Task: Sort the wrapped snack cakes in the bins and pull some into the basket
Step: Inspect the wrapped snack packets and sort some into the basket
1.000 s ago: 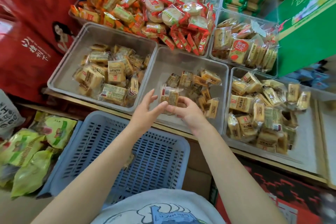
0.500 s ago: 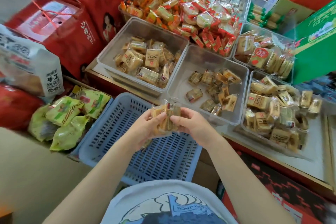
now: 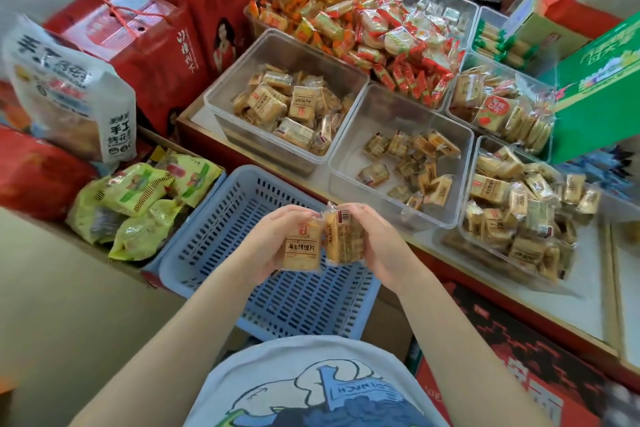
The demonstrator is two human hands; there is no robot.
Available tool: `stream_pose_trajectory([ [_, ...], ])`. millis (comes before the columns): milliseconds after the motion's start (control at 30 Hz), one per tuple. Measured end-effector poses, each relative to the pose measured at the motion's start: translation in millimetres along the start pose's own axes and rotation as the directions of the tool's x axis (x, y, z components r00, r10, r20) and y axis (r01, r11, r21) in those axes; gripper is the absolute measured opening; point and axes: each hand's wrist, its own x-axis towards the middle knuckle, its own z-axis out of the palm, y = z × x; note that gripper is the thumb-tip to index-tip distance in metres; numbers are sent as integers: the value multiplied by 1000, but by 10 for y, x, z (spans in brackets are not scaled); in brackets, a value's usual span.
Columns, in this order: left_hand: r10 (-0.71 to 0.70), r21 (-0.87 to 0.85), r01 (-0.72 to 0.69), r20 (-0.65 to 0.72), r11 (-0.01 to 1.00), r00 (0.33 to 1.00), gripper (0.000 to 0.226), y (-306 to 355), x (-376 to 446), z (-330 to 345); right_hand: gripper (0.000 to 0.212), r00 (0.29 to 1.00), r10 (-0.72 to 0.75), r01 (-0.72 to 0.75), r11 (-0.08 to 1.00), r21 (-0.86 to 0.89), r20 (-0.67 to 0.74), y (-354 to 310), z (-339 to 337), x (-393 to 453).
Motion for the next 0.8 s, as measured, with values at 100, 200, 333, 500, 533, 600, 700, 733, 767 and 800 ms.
stream_pose_trajectory([
  [100,21,24,-19,-83,1000,996,11,-50,-3,40,26,1000,-12,12,1000,-13,-18,15,65,-56],
  [200,8,45,-3,-99,999,995,13,-74,-12,74,20,998,-3,3,1000,2,-61,25,84,-104],
  [333,-84,126,87,-30,988,996,21,-43,-39,161,14,995,30,-30,1000,3,-90,55,94,-127],
  [500,-103,126,128,-185,984,977,14,-67,-13,222,11,993,41,-40,999,10,-114,55,148,-149],
  [533,-91,106,110,-171,988,981,11,-71,-9,215,12,990,31,-31,1000,7,-138,56,153,-149],
  [600,-66,86,77,-127,993,990,7,-83,-8,199,13,986,17,-16,1000,10,-166,53,153,-149],
  [700,-42,92,52,-103,994,994,6,-63,-15,199,12,985,17,-11,999,34,-174,22,145,-157],
  [733,-30,93,40,-103,995,994,6,-58,-18,204,12,985,18,-13,999,33,-173,9,141,-157],
  [767,-19,96,30,-109,995,994,6,-54,-23,211,12,985,20,-15,999,30,-171,-5,139,-160],
  [800,-9,102,22,-123,995,992,6,-53,-23,213,12,985,21,-16,1000,27,-169,-16,137,-158],
])
